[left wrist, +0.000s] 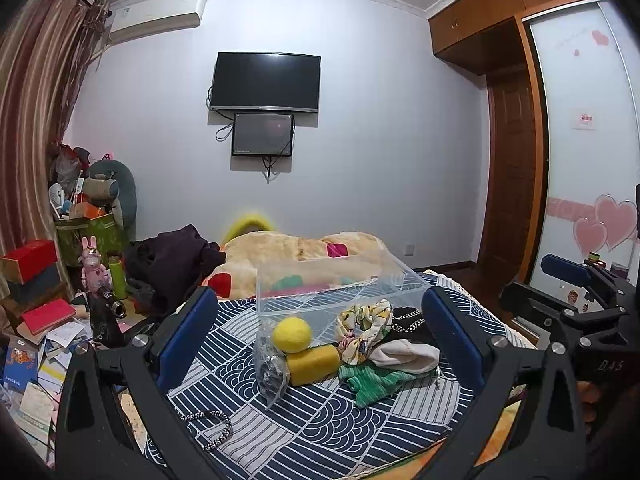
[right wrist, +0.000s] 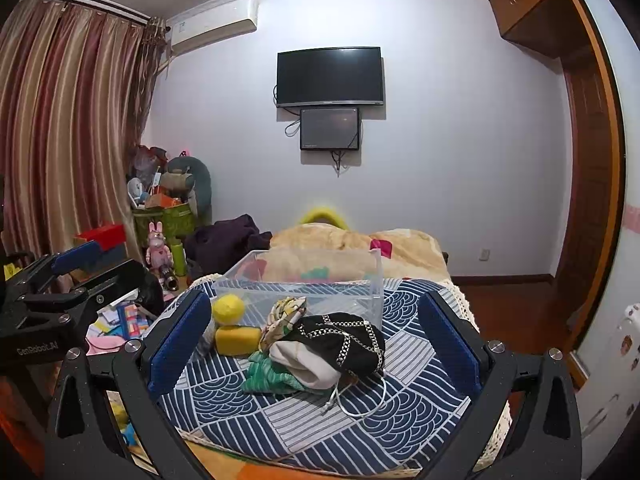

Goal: Organize soft objects

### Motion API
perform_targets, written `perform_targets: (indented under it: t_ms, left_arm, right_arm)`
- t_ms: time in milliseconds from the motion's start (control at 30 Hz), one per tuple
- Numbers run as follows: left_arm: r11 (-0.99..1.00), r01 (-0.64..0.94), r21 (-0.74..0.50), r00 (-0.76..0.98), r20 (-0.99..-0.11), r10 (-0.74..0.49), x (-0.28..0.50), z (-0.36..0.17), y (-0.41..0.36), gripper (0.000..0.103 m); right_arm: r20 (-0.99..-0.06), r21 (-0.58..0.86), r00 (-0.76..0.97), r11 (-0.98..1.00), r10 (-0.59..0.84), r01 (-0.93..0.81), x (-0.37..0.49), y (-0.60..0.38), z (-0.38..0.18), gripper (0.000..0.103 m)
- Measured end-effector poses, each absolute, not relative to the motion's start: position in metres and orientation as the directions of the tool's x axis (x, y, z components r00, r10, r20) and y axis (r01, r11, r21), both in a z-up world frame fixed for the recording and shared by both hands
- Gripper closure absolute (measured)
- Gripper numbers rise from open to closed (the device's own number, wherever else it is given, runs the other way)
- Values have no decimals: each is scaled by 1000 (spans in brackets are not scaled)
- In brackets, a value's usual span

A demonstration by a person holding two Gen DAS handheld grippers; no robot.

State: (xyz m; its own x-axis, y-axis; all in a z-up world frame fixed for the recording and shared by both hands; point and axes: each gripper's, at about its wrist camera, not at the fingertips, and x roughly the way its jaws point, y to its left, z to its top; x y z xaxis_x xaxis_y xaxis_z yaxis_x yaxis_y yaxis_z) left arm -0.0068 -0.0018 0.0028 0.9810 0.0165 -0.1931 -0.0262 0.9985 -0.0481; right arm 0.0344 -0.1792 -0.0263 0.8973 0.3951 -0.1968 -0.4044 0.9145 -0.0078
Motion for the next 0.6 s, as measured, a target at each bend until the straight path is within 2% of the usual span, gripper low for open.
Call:
perform_targets:
  t_ms: [600]
  left_arm:
    - [999, -30, -42, 981, -193, 22, -6, 1, -4, 0]
  right_arm:
    - [-184, -7, 901, 916, 393, -401, 31, -179, -24, 0]
